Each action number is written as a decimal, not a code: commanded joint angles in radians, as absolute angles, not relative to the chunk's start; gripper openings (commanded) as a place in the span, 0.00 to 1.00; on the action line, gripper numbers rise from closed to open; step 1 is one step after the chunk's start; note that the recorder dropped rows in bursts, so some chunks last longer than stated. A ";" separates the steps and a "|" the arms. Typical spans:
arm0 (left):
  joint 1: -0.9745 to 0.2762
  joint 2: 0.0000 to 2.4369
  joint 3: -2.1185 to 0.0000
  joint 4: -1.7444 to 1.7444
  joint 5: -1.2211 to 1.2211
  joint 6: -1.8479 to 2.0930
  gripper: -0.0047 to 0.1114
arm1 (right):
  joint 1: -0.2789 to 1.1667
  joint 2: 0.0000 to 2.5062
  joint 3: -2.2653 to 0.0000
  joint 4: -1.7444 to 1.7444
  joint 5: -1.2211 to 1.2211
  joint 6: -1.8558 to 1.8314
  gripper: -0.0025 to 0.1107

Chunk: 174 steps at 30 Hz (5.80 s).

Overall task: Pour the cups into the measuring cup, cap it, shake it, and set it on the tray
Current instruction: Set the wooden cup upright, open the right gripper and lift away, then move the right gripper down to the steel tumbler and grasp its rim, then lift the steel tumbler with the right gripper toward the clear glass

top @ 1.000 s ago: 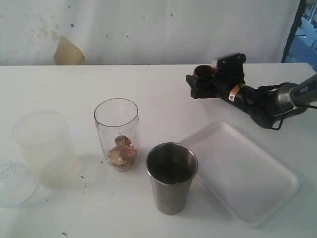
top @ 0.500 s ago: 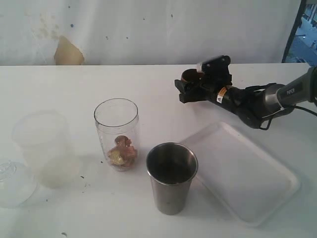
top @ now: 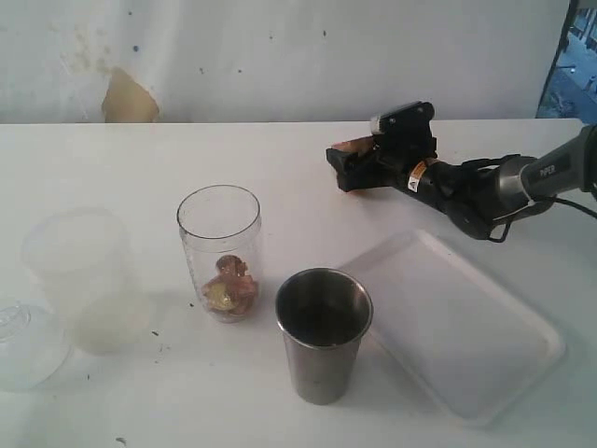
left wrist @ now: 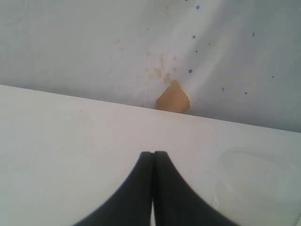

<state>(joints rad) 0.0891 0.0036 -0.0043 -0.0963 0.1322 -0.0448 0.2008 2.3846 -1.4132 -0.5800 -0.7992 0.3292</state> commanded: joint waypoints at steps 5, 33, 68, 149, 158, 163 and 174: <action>0.093 0.000 0.000 -0.096 0.120 -0.042 0.04 | 0.199 2.384 -1.418 -0.574 -0.802 0.326 0.75; 0.093 0.000 0.000 -0.096 0.120 -0.040 0.04 | 0.199 2.204 -1.418 -0.737 -0.532 0.423 0.75; 0.078 0.000 0.000 -0.093 0.124 -0.025 0.04 | 0.222 1.909 -0.352 -1.048 -1.221 0.160 0.85; 0.078 0.000 0.000 -0.093 0.123 -0.023 0.04 | 0.330 1.967 -0.512 -0.988 -1.221 0.184 0.02; 0.078 0.000 0.000 -0.093 0.123 -0.021 0.04 | 0.330 1.869 -0.535 -0.866 -1.221 0.180 0.02; 0.078 0.000 0.000 -0.093 0.123 -0.021 0.04 | 0.330 1.781 -0.623 -0.802 -1.178 0.180 0.02; 0.078 0.000 0.000 -0.093 0.123 -0.021 0.04 | 0.330 1.774 -0.932 -0.800 -0.875 0.274 0.02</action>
